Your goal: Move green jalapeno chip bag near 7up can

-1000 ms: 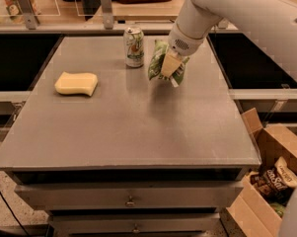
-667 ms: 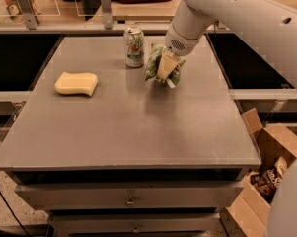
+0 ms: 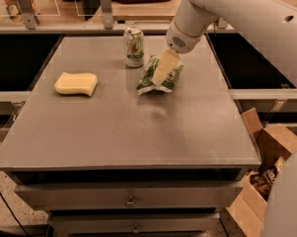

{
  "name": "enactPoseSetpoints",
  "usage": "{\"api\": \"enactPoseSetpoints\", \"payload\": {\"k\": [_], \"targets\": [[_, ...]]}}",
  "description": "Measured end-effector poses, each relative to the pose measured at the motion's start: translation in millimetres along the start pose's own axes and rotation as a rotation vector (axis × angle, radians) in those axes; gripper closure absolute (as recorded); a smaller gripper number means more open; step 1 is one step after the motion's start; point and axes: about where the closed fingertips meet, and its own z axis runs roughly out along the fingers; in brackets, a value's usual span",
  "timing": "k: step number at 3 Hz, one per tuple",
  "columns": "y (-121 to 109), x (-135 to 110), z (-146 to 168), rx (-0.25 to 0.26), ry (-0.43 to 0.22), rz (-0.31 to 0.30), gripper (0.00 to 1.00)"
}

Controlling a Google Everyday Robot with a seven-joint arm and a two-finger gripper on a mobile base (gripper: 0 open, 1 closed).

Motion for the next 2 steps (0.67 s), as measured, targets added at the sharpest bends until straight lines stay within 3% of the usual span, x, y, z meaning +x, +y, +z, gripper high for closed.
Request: {"api": "enactPoseSetpoints", "payload": {"k": [1, 2], "targets": [[-9.8, 17.1, -59.8, -0.012, -0.011, -0.020, 0.00], [-9.8, 17.1, -59.7, -0.012, -0.011, -0.020, 0.00]]}}
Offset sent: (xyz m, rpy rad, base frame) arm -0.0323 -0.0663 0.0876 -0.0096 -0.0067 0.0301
